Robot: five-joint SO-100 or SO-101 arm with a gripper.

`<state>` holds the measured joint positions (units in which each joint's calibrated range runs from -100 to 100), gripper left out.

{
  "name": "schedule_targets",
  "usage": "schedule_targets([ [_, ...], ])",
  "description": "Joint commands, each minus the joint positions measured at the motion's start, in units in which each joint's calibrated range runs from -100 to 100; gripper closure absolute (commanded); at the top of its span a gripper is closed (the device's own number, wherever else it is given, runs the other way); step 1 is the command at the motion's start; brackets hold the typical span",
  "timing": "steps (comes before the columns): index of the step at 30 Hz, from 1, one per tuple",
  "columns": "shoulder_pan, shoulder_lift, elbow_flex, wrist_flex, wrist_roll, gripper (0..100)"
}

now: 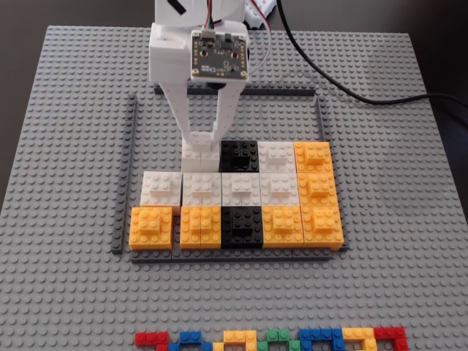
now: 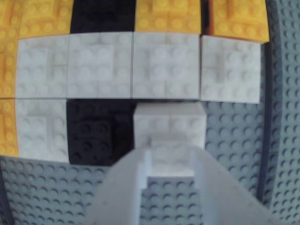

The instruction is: Grab the cube and place it into the grid

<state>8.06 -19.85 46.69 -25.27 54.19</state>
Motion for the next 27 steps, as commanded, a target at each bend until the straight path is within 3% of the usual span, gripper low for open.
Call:
schedule_targets([
  [1,-0.36,0.16,-1.06,-0.91,-0.39,92],
  [20,-0.58,1.19,-1.61,-1.79,-0.68,91],
  [27,-0.43,1.19,-0.97,-2.62,-1.22,86],
])
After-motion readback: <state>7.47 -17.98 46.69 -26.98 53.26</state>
